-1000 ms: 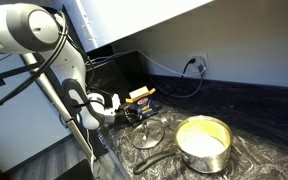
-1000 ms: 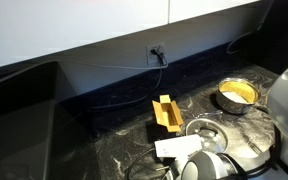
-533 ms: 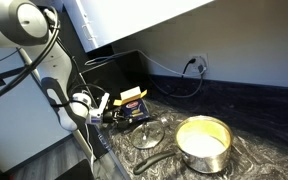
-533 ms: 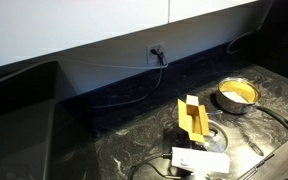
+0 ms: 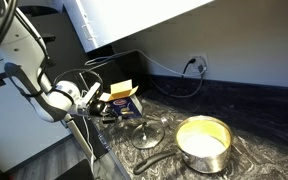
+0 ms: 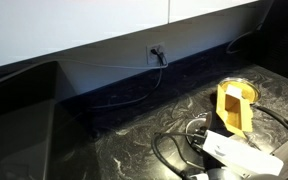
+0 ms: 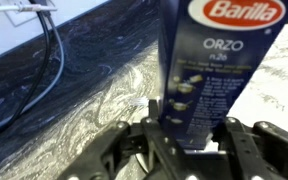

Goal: Pour some contents from the box into the pot

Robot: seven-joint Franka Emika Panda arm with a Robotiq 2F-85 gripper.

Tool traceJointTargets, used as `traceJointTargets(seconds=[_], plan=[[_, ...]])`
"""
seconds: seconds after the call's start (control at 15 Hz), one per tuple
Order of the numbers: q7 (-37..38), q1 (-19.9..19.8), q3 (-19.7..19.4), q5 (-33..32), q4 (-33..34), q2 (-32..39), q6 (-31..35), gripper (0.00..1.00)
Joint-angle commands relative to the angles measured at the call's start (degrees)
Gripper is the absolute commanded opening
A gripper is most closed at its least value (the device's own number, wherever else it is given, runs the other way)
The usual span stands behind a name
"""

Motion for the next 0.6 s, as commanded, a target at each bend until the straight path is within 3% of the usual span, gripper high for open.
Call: traceJointTargets(seconds=[0.0, 0.53], plan=[[-0.70, -3.37, 0.00, 4.22, -5.36, -9.74, 4.31, 0.23], [-12.39, -11.60, -7.30, 8.53, -8.62, -17.74, 22.18, 0.23]])
